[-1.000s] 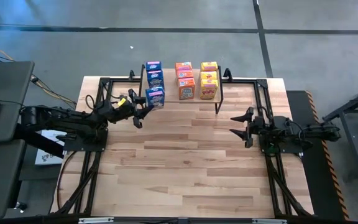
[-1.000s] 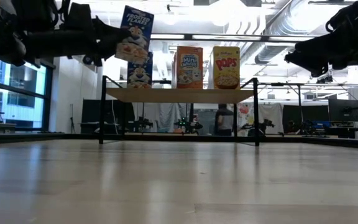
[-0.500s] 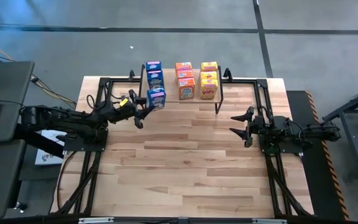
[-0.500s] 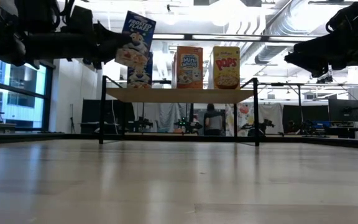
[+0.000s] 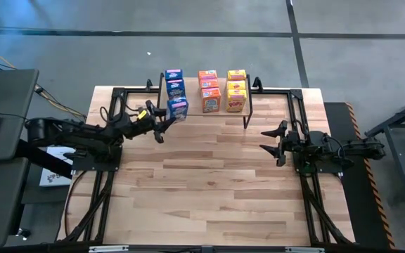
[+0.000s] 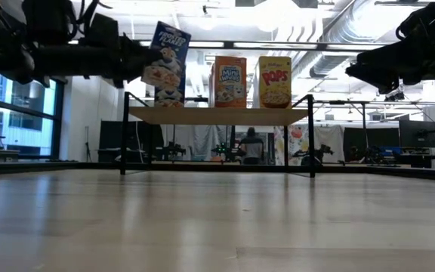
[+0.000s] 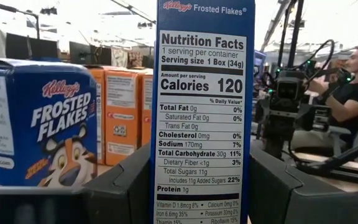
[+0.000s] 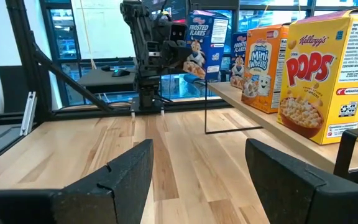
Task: Stack cereal on shelf
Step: Put the blue cereal box aligned with the other blue cereal boxes on the shelf
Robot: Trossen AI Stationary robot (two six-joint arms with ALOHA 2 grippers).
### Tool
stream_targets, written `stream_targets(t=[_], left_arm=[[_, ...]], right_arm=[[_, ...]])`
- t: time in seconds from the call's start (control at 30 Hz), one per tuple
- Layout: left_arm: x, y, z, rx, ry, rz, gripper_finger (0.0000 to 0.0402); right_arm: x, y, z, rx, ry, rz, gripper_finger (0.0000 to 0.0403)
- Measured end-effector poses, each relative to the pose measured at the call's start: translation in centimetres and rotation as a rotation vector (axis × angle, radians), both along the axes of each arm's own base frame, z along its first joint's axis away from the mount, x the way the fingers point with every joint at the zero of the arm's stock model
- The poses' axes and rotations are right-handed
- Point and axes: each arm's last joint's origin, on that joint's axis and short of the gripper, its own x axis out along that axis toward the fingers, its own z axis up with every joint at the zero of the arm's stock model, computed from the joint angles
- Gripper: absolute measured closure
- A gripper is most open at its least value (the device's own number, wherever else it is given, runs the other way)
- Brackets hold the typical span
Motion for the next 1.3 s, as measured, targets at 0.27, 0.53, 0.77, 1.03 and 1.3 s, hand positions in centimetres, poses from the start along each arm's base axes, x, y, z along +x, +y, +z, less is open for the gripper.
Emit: stream_targets(t=[0.27, 0.53, 0.77, 1.03, 1.3], left_arm=[[2.0, 1.0, 0.1, -0.009, 0.033, 0.017, 0.0217], [3.3, 1.5, -0.6, 0.015, 0.092, 0.054, 0.0217], [3.4, 1.7, -0.9, 0.047, 0.121, 0.097, 0.0217], [3.3, 1.8, -1.0, 0.049, 0.128, 0.152, 0.0217], [3.2, 1.9, -1.0, 0.07, 0.146, 0.181, 0.0217]], right_arm=[[0.0, 0.0, 0.0, 0.0, 0.0, 0.0, 0.0155], [0.0, 0.0, 0.0, 0.0, 0.001, 0.0, 0.0155], [0.0, 0.0, 0.0, 0.0, 0.001, 0.0, 0.0155], [0.0, 0.0, 0.0, 0.0, 0.001, 0.0, 0.0155], [0.0, 0.0, 0.0, 0.0, 0.001, 0.0, 0.0155]])
